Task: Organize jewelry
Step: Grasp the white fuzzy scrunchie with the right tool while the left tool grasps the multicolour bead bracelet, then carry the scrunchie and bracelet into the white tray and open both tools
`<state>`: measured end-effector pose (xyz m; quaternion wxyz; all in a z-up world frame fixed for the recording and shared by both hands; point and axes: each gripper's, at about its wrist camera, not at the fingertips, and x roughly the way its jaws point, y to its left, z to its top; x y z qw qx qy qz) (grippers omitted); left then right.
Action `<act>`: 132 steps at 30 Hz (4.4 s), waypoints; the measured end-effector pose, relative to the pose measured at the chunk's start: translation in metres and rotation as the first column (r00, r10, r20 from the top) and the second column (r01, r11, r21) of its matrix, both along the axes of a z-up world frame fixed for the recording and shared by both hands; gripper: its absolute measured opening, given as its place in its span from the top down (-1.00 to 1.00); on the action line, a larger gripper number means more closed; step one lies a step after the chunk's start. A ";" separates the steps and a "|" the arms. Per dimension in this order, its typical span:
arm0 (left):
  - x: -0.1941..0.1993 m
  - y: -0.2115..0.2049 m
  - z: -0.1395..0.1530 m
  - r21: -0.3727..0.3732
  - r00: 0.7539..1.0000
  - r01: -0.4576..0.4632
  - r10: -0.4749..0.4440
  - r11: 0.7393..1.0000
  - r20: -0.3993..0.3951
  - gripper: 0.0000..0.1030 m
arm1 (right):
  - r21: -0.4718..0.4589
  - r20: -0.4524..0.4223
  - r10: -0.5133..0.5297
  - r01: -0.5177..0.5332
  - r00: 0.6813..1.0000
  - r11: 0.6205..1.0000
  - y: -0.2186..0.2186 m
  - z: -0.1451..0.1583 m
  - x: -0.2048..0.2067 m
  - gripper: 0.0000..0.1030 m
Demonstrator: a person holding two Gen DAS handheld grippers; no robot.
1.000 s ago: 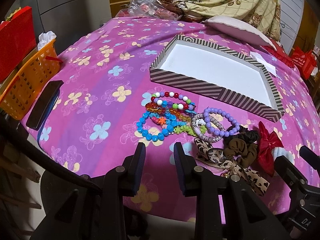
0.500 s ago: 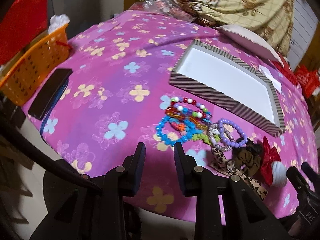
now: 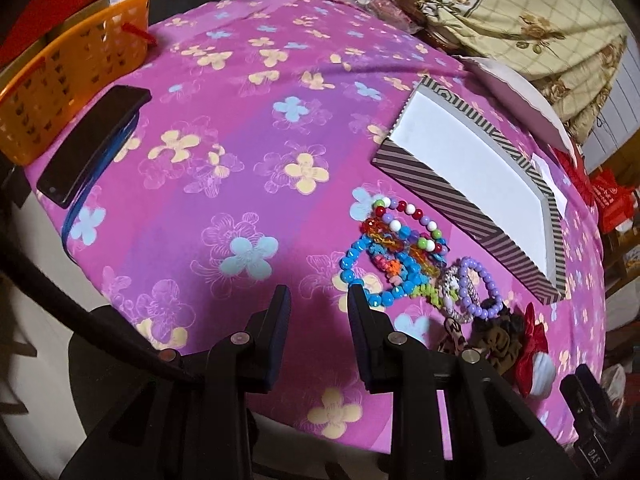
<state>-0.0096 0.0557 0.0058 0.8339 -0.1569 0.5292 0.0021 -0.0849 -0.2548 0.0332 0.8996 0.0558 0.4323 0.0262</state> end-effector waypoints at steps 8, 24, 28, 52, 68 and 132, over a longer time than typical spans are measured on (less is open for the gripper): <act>0.032 -0.009 -0.001 -0.005 0.999 0.034 -0.034 0.999 -0.017 0.13 | 0.036 -0.014 -0.035 0.035 0.999 0.999 -0.030 0.000 0.005 -0.85; 0.089 -0.028 -0.011 -0.010 0.989 0.135 -0.135 0.991 -0.066 0.05 | -0.110 -0.124 0.276 -0.289 0.953 0.951 -0.026 -0.030 0.001 -0.84; 0.099 -0.032 -0.015 -0.027 0.983 0.163 -0.165 0.986 -0.080 -0.02 | -0.149 -0.166 0.328 -0.353 0.930 0.924 -0.024 -0.035 0.012 -0.84; 0.120 -0.048 -0.027 0.005 0.963 0.247 -0.245 0.969 -0.111 0.52 | -0.088 -0.172 0.325 -0.343 0.930 0.935 -0.030 -0.051 0.003 0.12; 0.103 -0.048 0.055 -0.008 0.964 0.260 -0.259 0.966 0.055 0.52 | -0.026 -0.083 0.222 -0.225 0.971 0.974 -0.065 -0.013 -0.011 0.23; 0.071 -0.065 0.060 0.123 0.972 0.122 -0.144 0.985 0.187 0.07 | -0.004 0.132 0.057 -0.057 0.990 0.998 -0.035 0.032 0.066 -0.50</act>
